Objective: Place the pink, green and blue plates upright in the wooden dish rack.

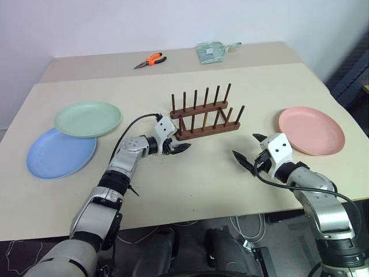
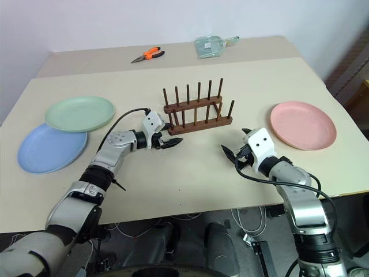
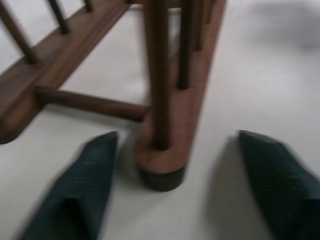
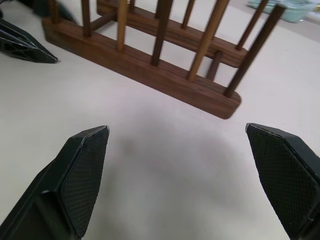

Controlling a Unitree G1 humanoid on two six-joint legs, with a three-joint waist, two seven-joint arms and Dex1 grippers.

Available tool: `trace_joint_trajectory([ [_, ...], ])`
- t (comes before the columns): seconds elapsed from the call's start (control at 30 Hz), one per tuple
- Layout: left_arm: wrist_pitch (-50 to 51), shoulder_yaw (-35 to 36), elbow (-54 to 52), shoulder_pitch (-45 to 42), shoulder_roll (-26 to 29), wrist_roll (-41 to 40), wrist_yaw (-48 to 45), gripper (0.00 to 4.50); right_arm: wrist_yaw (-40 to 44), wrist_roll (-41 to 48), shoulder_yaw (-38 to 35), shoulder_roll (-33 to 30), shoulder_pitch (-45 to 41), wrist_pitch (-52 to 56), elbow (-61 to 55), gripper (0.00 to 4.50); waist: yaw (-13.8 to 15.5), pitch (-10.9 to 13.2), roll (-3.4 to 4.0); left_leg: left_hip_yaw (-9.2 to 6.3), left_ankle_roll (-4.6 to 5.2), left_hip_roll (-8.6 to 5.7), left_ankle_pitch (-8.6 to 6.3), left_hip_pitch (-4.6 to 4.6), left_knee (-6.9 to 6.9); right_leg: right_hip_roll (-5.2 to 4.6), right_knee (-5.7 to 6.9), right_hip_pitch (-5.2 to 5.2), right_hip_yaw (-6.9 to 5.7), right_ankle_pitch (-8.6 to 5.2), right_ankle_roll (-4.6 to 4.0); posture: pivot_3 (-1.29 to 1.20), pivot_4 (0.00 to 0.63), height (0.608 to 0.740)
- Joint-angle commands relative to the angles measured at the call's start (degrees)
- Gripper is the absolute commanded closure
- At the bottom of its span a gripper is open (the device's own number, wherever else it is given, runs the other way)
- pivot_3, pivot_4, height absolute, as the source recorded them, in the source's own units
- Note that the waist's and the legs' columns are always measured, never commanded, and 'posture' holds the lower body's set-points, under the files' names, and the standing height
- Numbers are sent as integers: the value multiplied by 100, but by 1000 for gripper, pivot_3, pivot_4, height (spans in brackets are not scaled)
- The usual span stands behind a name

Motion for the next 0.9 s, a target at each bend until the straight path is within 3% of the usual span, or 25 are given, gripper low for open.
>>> trace_joint_trajectory([
  [0.03, -31, -45, 152, 116, 59, 152, -98, 2822, -13, 1, -147, -90, 41, -37, -263, 0, -9, -1, -1, 0, 0, 1, 0, 1, 0, 1, 0, 0, 0, 0, 0, 0, 150, 729],
  [0.1, -54, -83, -33, 214, 99, 117, -291, 3712, 17, -13, -160, -139, 79, -58, -254, 0, -16, -1, -1, 0, 0, 1, 0, 2, -1, 1, 2, 0, 0, 0, 0, 0, 150, 729],
  [0.37, 81, -347, -1606, 868, 498, -96, -1359, 3725, 182, 49, -629, -537, 421, -112, -170, 0, -8, -2, 1, 1, 1, 2, -1, 0, -7, 1, 0, -4, 3, -1, -1, 0, 150, 729],
  [0.53, 280, -329, -1784, 952, 599, -24, -1343, 3725, 299, 86, -855, -682, 649, -138, -179, 0, -7, -2, 1, 0, 2, 2, -1, 0, -3, 0, -1, -2, 2, -1, -1, 0, 150, 729],
  [0.57, 320, -312, -1745, 957, 624, 12, -1296, 2689, 338, 78, -876, -711, 705, -137, -186, 0, -8, -2, 1, 0, 2, 2, -1, 0, -4, 0, 0, -2, 2, -1, -1, 0, 150, 729],
  [0.7, 546, -251, -1972, 1214, 950, 201, -1080, 912, 548, 96, -904, -815, 883, -137, -204, 0, -25, -2, 1, 0, 2, 2, -1, 0, -5, 0, -1, -2, 2, -2, 0, 0, 150, 729],
  [0.8, 1060, -114, -2562, 1652, 1355, 48, -1074, 856, 711, 101, -793, -867, 981, -156, -292, 850, -66, -6, 4, 1, 2, 5, -1, 5, -11, 2, 0, -2, 5, -3, -1, 0, 150, 729],
  [0.83, 1233, -53, -2820, 1826, 1473, -54, -1107, 856, 740, 86, -741, -874, 999, -152, -319, 1348, -93, -8, 4, 1, 2, 7, -1, 6, -13, 3, 1, -3, 5, -3, -2, 0, 150, 729],
  [0.9, 1652, 95, -3466, 2231, 1668, -343, -1151, 1477, 734, 9, -589, -836, 954, -148, -344, 2337, -152, -9, 6, 0, 2, 9, -2, 8, -17, 5, 2, -2, 5, -4, -5, 0, 150, 729],
])
